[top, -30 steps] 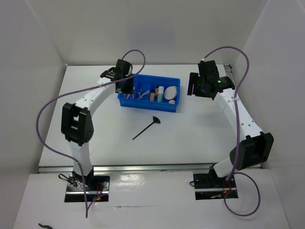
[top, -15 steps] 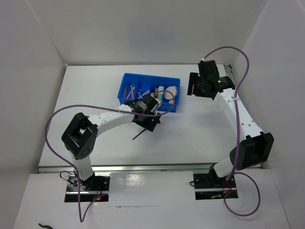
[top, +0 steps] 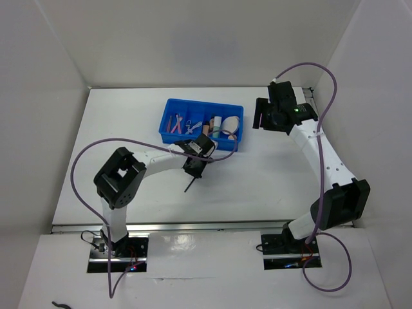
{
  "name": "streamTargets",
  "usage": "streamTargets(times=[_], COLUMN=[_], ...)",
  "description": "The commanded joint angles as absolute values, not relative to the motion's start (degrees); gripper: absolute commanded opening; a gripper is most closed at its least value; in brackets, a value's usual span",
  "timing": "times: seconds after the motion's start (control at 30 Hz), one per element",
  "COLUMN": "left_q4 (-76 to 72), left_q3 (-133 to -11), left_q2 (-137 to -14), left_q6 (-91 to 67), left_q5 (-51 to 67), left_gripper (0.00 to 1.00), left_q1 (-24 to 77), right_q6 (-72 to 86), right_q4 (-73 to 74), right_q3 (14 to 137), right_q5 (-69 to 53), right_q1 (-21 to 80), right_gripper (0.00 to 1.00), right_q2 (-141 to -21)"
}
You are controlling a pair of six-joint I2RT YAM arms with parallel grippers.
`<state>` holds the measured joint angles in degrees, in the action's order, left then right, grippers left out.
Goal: Organize the makeup
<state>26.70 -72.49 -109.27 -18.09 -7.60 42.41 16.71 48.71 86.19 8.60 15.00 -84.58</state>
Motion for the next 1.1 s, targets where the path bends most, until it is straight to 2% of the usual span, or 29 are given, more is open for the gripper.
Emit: streamTargets(times=[0.0,0.07,0.3,0.37,0.43,0.53,0.73,0.9,0.97,1.07], left_q4=[27.9,29.1,38.3,38.3,35.4,33.9,42.2,49.6,50.3,49.4], left_q3=[-73.3,-74.1,-80.1,-80.6,-80.1,-83.4,-105.4,-129.0,-133.7,-135.2], left_q2=[-110.2,-108.9,-103.4,-98.3,-93.5,-92.5,-107.6,-123.5,-129.9,-132.6], left_q6=[-16.6,-15.9,-8.8,-7.9,-10.6,-14.9,-21.6,-24.0,-25.4,-26.8], left_q5=[-6.4,-4.1,3.6,5.8,5.8,4.1,-9.1,-12.7,-12.7,-12.2], left_gripper=[0.21,0.00,0.00,0.00,0.00,0.00,0.00,0.00,0.00,0.00], left_q1=[42.4,42.4,43.8,43.8,41.8,35.4,26.3,22.6,21.4,19.1], right_q6=[17.0,17.0,17.0,17.0,17.0,17.0,17.0,16.4,16.4,16.4], right_q4=[48.7,48.7,47.6,47.6,47.6,47.6,47.6,47.6,47.6,47.6], right_q3=[86.3,86.8,85.3,85.3,85.3,85.9,86.4,85.8,85.8,86.3], right_q5=[9.1,9.1,9.1,9.1,8.4,8.4,8.4,9.3,9.3,9.8], right_q1=[15.4,15.4,15.4,15.4,15.4,15.4,15.4,15.4,15.4,15.4], right_gripper=[0.71,0.71,0.71,0.71,0.71,0.71,0.71,0.71,0.71,0.71], right_q2=[-81.7,-81.7,-82.2,-82.2,-82.2,-82.7,-82.7,-83.2,-83.8,-83.8])
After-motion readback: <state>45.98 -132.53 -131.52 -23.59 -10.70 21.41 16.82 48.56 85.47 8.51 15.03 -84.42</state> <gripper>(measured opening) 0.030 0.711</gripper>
